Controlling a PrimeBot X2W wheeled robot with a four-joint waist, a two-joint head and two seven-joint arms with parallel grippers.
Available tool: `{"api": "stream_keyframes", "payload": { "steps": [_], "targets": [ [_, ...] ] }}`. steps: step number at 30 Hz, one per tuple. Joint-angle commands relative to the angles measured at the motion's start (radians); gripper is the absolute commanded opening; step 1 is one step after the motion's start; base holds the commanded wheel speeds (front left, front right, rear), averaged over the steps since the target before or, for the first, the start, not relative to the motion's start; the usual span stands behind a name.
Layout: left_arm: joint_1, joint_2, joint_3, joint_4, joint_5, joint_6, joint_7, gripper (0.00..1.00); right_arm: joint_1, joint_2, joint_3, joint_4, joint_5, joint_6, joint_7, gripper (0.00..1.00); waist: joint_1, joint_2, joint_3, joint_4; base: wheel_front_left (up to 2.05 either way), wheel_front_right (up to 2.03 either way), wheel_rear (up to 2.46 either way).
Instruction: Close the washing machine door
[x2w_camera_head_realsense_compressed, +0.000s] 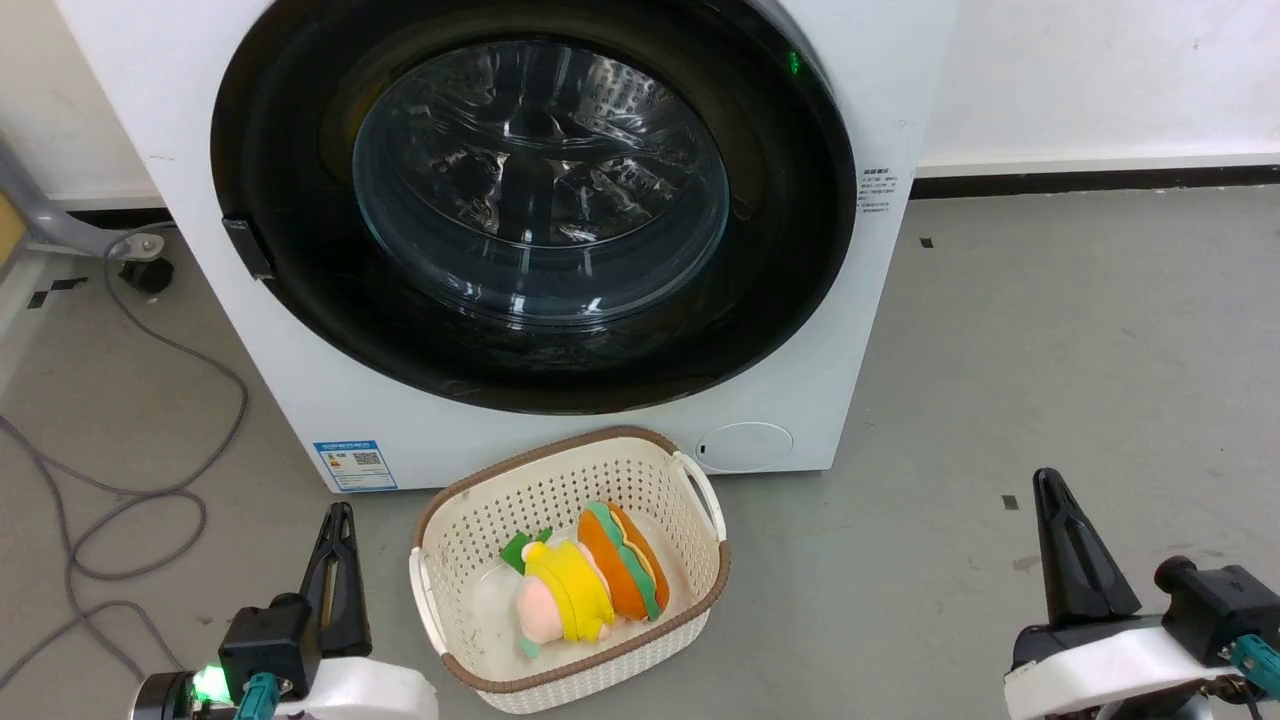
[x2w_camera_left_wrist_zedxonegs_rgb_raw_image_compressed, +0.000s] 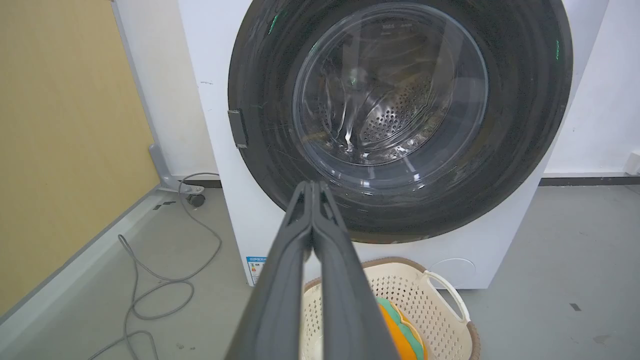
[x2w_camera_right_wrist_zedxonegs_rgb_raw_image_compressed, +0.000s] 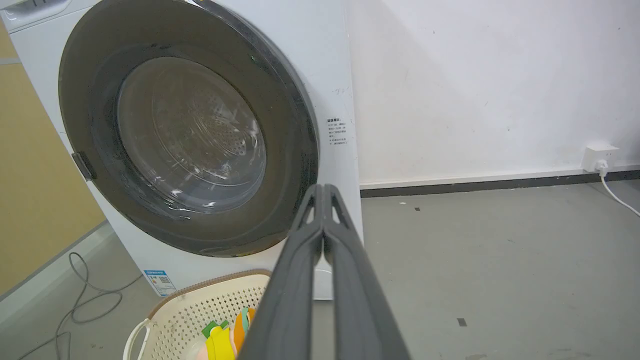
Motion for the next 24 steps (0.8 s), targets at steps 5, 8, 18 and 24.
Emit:
{"api": "stream_keyframes", "payload": {
  "steps": [5,8,18,24],
  "targets": [
    [-0.005,0.0,-0.002,-0.009,0.007,-0.007,0.014,0.0,0.004,0.001,0.003,-0.013,-0.019,0.0,0.015,0.0,0.0001,-0.0001,0.0,0.004,0.0,0.0,0.0],
    [-0.005,0.0,-0.002,-0.01,0.007,-0.009,0.018,0.0,0.005,0.001,0.004,-0.015,-0.022,0.0,0.019,0.0,0.0001,-0.0001,0.0,0.006,0.0,0.0,0.0],
    [-0.007,0.0,-0.003,-0.016,0.01,-0.016,0.039,0.0,0.006,0.001,0.008,-0.024,-0.038,0.0,0.04,0.0,0.0001,-0.0001,0.0,0.013,0.0,0.0,0.0],
    [-0.009,0.0,-0.004,-0.02,0.012,-0.021,0.051,0.0,0.007,0.002,0.011,-0.03,-0.048,0.0,0.052,0.0,0.0001,-0.0001,0.0,0.017,0.0,0.0,0.0]
  ]
}}
